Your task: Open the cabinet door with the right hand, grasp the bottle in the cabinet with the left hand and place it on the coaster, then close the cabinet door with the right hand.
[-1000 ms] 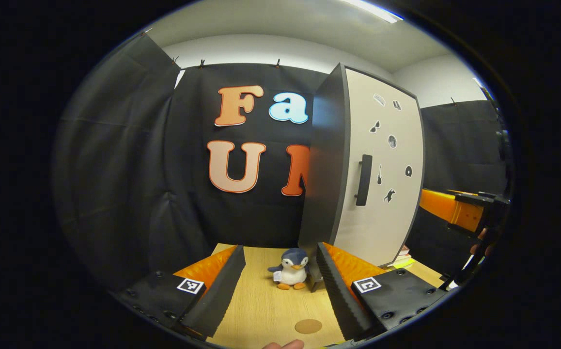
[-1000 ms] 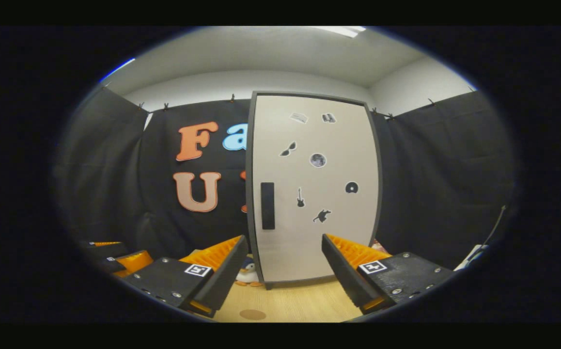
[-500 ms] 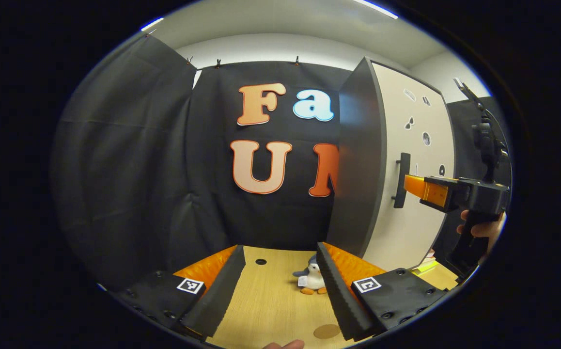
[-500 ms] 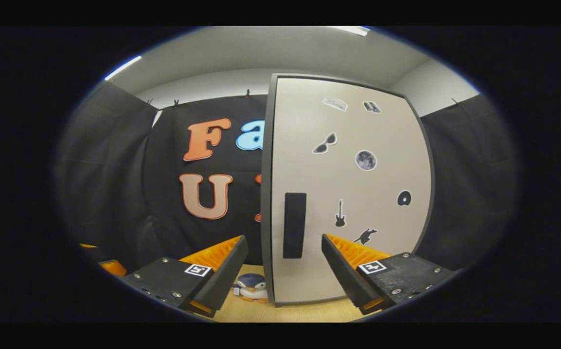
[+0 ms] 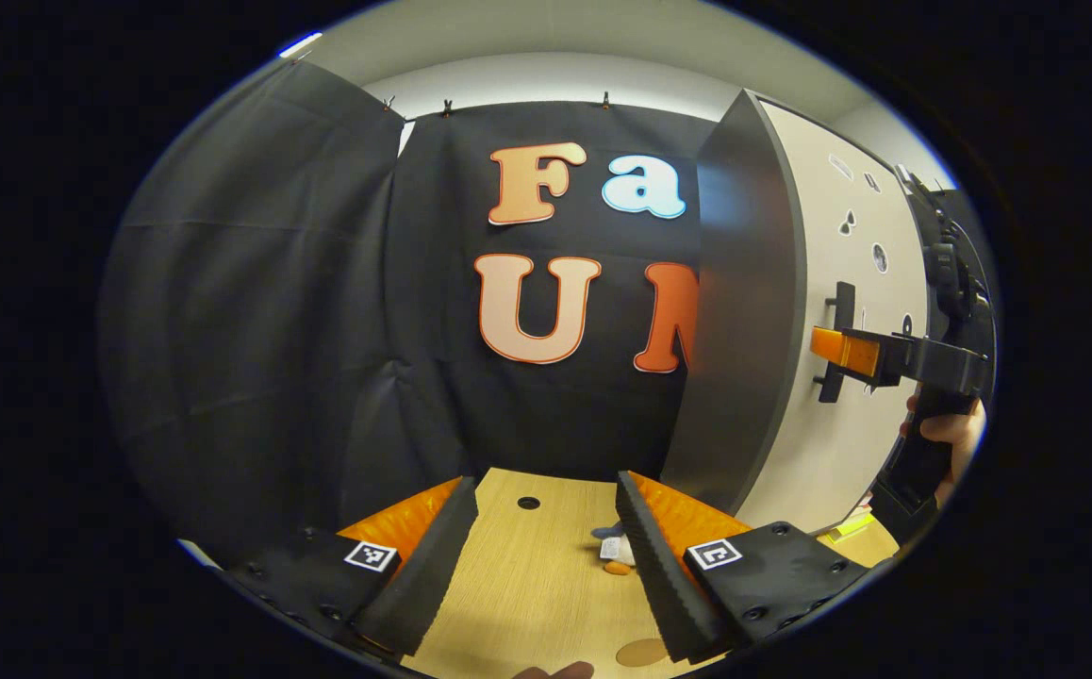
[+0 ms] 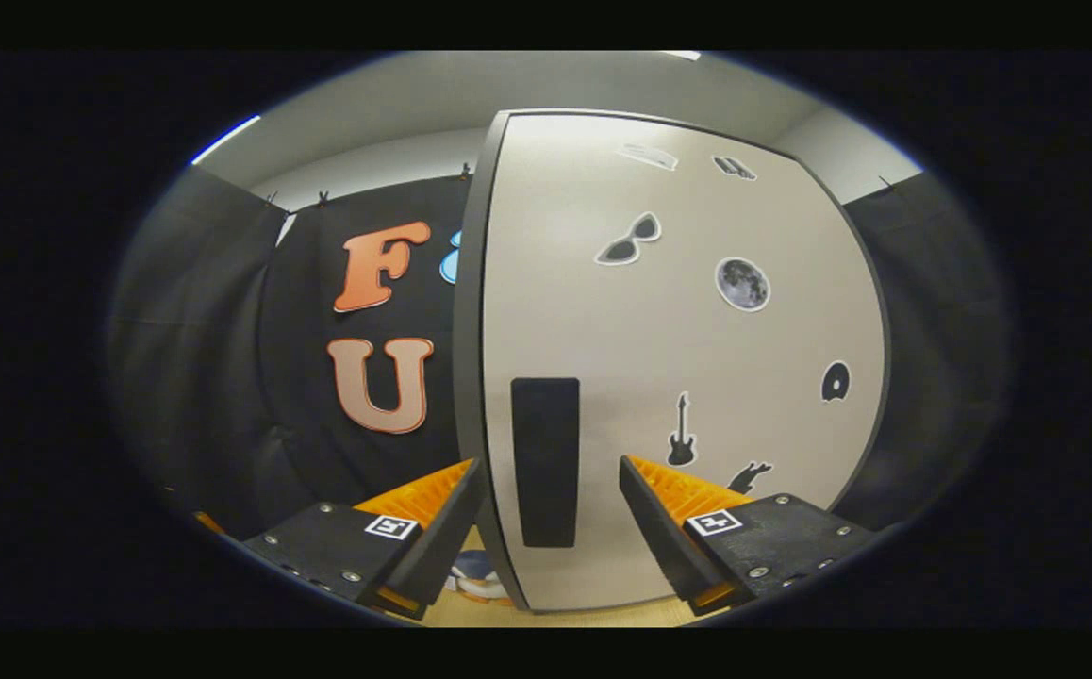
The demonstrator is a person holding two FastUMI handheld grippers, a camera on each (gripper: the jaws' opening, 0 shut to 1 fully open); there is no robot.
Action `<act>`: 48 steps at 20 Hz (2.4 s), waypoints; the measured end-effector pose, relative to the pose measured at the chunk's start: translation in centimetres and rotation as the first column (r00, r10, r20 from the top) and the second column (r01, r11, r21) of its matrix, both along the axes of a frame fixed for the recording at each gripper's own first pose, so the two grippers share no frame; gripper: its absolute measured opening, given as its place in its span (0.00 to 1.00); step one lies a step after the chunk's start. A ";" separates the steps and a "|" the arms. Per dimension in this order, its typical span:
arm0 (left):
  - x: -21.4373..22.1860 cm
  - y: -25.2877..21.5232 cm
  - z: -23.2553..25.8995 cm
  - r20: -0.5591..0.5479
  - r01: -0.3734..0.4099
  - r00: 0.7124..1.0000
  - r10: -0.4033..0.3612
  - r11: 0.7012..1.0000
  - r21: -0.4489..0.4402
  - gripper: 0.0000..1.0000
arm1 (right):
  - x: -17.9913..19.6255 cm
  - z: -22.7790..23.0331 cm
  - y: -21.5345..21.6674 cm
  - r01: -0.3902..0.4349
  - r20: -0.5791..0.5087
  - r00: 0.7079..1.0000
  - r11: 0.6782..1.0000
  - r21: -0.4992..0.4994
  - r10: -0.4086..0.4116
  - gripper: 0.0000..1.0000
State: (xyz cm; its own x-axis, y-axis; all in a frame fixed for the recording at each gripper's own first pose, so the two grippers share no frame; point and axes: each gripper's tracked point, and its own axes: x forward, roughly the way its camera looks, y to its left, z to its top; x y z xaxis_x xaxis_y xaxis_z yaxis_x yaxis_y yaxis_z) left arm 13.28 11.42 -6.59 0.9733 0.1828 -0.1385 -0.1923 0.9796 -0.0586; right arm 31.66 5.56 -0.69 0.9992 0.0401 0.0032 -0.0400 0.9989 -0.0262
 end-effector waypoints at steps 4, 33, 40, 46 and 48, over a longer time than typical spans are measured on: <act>1.2 0.4 -0.2 -0.008 -0.009 1.000 0.009 1.000 -0.003 0.96 | 0.7 0.1 -0.2 0.013 0.015 1.000 1.000 -0.024 -0.012 0.67; -4.8 -4.2 -1.8 0.001 0.223 0.975 -0.223 0.975 -0.003 0.93 | -17.6 0.6 -9.1 0.243 -0.048 0.970 0.967 0.080 -0.240 0.15; -4.9 -8.1 -2.9 -0.026 0.285 0.958 -0.286 0.958 -0.029 0.96 | -21.2 0.8 -12.2 0.278 -0.052 0.960 0.958 0.068 -0.275 0.12; -4.2 -12.6 -1.8 0.003 0.289 0.957 -0.289 0.957 -0.006 0.99 | -24.9 1.1 -16.8 0.275 -0.057 0.961 0.958 0.084 -0.271 0.08; -4.1 -15.1 -2.1 -0.016 0.291 0.957 -0.291 0.957 -0.012 0.96 | -26.0 0.9 -18.8 0.262 -0.066 0.964 0.962 0.080 -0.257 0.10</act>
